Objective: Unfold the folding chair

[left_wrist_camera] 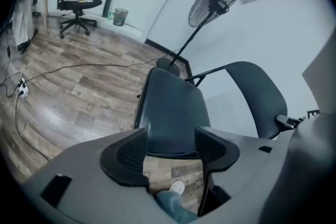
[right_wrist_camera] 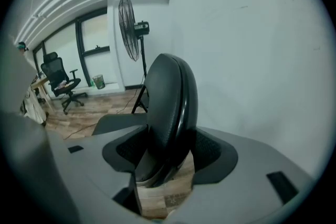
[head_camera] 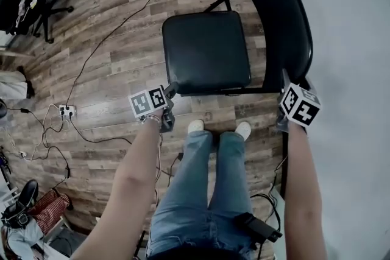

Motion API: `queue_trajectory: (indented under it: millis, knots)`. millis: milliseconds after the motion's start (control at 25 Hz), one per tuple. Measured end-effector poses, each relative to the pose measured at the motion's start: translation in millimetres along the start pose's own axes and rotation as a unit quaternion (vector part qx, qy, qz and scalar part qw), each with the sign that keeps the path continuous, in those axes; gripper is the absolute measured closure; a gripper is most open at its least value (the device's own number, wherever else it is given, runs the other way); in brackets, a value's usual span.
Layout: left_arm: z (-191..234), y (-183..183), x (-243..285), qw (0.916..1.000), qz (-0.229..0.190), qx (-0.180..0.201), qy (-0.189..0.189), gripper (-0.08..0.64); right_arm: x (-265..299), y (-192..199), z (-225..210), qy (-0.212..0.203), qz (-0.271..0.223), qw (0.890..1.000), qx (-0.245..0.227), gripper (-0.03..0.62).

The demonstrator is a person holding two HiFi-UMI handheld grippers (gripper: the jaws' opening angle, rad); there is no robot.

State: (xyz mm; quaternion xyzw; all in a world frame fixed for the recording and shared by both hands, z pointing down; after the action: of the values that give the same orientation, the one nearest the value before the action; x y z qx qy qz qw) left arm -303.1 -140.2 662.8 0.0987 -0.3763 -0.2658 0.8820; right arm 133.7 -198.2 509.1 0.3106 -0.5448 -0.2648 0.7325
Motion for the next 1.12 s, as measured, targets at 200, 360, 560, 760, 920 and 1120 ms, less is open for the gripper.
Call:
queue_trajectory:
  millis: [200, 360, 560, 760, 920, 1120]
  knots:
    - [-32.4, -2.9, -20.9, 0.9997, 0.008, 0.024, 0.002, 0.291, -18.1, -8.7, -5.1, 0.012, 0.019, 0.999, -0.043, 0.357]
    - [-51.0, -10.2, -35.1, 0.9996, 0.007, 0.028, 0.000, 0.288, -36.8, -16.1, -5.2, 0.000, 0.020, 0.997, -0.079, 0.357]
    - [-82.2, -27.3, -52.9, 0.9983, 0.009, 0.057, -0.002, 0.284, -62.6, -26.3, -6.2, -0.014, 0.022, 0.993, -0.111, 0.357]
    - [-107.2, -37.3, -71.4, 0.9940, 0.029, 0.105, -0.011, 0.284, -81.4, -39.3, -4.8, -0.024, 0.028, 0.991, -0.128, 0.357]
    - [-124.5, -42.3, -82.1, 0.9885, 0.041, 0.145, -0.016, 0.281, -94.8, -45.0, -11.2, -0.006, 0.038, 0.990, -0.135, 0.357]
    - [-147.6, -54.2, -92.0, 0.9810, 0.046, 0.187, -0.021, 0.275, -108.8, -56.7, -17.5, -0.006, 0.042, 0.993, -0.114, 0.357]
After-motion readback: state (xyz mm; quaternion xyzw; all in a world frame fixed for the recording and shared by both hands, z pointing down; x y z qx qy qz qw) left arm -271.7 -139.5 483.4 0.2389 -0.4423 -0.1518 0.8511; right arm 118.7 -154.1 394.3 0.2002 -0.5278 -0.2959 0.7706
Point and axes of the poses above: the fingertips, and each gripper's own axes: x forward along the fingers, z to its left, y out of its underside, the point moved 9 cm from there along -x, backward along the fingers, and after that the axes turned 15 degrees about y, right-handed, at the moved point
